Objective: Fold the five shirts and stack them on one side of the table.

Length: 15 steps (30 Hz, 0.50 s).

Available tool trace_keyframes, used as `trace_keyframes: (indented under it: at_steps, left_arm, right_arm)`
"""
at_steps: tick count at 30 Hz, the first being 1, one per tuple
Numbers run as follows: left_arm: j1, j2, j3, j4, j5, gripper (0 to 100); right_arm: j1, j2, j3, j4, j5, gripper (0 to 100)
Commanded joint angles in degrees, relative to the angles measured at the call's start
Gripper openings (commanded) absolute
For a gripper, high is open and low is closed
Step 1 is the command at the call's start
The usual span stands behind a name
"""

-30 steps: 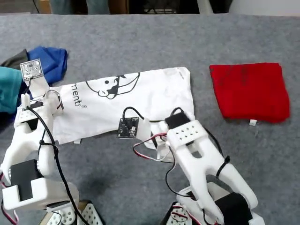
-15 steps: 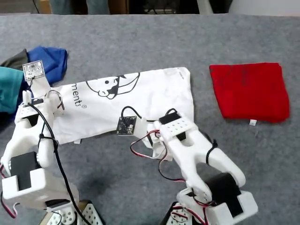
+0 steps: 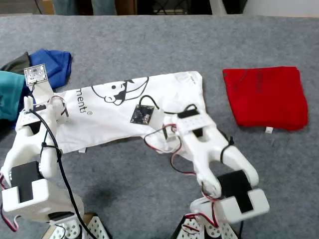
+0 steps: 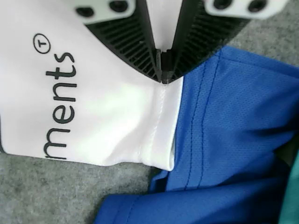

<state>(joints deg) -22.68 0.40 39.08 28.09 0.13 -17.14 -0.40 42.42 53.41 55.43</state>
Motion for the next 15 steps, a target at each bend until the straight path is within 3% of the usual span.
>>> trace_keyframes:
  at_steps: [1, 8, 15]
  left_arm:
    - [0.0, -0.3, -2.9, 0.2, -0.1, 3]
    - [0.0, -0.3, -2.9, 0.2, -0.1, 3]
    - [0.1, -0.3, -2.9, 0.2, -0.1, 3]
  right_arm:
    - [0.6, 0.4, -12.0, 10.0, -0.4, 1.3]
    - [0.5, 8.0, -36.5, 24.3, 0.4, 1.3]
    - [0.4, 26.9, -64.7, 37.7, 7.7, 1.4]
